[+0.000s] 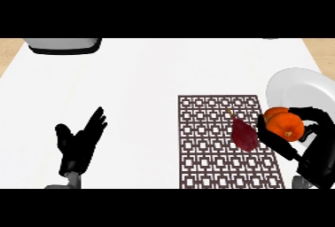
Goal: Pick the squash from the placemat and place it in the plate
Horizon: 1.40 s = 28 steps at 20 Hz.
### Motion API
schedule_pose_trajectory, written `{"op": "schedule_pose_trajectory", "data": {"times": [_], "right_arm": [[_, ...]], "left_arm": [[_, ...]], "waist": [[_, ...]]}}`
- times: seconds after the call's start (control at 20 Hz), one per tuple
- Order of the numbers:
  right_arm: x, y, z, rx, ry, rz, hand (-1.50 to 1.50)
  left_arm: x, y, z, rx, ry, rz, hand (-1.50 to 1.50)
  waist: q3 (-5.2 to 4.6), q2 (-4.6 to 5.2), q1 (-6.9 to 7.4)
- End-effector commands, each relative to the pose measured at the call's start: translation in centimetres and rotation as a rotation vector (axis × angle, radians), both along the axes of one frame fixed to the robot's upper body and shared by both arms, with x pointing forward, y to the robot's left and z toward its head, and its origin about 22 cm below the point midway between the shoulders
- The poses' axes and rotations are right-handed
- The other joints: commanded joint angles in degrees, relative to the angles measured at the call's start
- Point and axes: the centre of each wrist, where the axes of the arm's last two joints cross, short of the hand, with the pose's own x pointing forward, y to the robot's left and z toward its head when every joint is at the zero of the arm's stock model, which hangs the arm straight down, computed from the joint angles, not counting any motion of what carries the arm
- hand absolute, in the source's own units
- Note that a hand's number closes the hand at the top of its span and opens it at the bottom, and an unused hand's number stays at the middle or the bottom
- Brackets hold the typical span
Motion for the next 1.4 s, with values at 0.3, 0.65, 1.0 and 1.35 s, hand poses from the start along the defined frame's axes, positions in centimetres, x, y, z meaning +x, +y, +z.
{"op": "schedule_pose_trajectory", "data": {"times": [0.3, 0.65, 1.0, 1.35], "right_arm": [[4.5, -12.7, -2.3, -0.017, -0.070, -0.165, 1.50], [7.7, -19.3, -2.7, -0.012, -0.066, -0.167, 1.50], [7.2, -24.2, -3.7, -0.001, 0.342, -0.200, -1.50], [8.9, -22.7, -5.6, 0.143, 0.270, 0.039, -1.50]], "left_arm": [[0.3, -0.2, -0.1, 0.005, 0.023, -0.014, 0.00], [0.2, -1.2, -0.6, -0.014, 0.030, -0.013, 0.00], [0.8, -1.9, 0.2, -0.003, -0.004, -0.073, 0.00], [0.8, -1.7, -0.9, 0.001, 0.022, -0.046, 0.00]], "waist": [[-0.04, 0.28, 0.54], [0.02, 0.58, 1.31], [0.01, 1.46, 3.60], [0.12, 1.09, 2.38]]}}
